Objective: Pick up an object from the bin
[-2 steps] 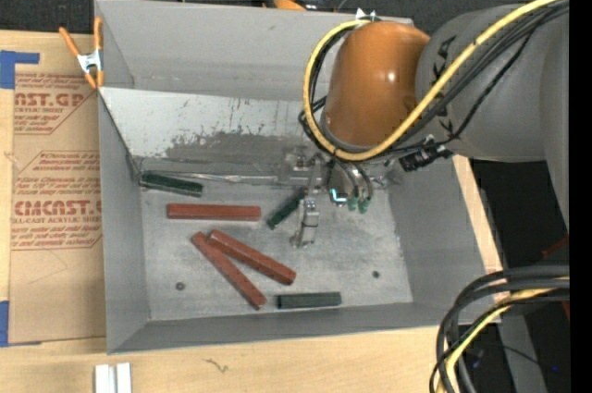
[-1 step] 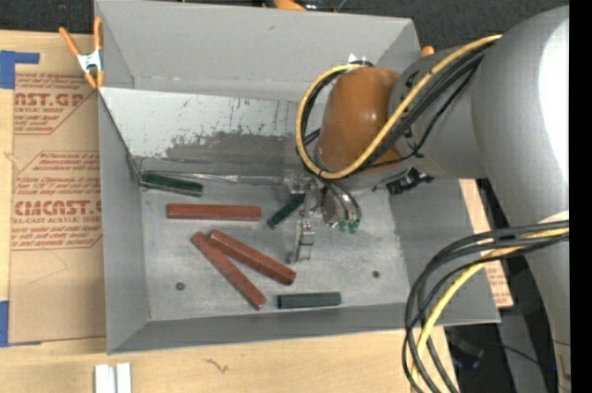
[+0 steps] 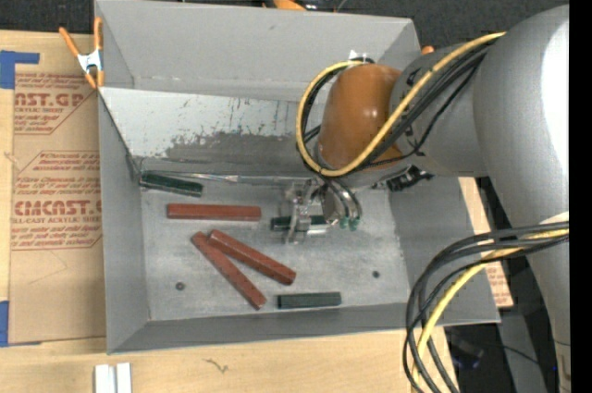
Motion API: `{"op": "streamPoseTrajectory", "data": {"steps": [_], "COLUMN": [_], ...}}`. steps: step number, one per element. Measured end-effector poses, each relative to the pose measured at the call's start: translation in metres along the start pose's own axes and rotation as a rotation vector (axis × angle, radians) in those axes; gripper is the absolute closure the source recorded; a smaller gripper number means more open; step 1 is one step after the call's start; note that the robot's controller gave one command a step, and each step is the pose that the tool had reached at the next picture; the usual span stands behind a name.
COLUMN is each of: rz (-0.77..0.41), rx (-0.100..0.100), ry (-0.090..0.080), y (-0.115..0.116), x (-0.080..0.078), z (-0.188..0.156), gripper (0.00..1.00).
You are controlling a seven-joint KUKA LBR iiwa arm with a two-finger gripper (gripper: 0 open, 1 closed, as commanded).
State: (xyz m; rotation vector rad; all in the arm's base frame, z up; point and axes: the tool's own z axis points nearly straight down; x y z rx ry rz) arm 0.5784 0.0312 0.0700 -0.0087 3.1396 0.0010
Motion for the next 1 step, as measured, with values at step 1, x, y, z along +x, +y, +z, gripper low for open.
{"op": "streamPoseTrajectory", "data": {"steps": [1], "rz": [0.054], "rx": [-0.001], "ry": [-0.009], "y": [-0.0008], "x": [0.0013], "z": [-0.1489], "gripper": [1.0]}}
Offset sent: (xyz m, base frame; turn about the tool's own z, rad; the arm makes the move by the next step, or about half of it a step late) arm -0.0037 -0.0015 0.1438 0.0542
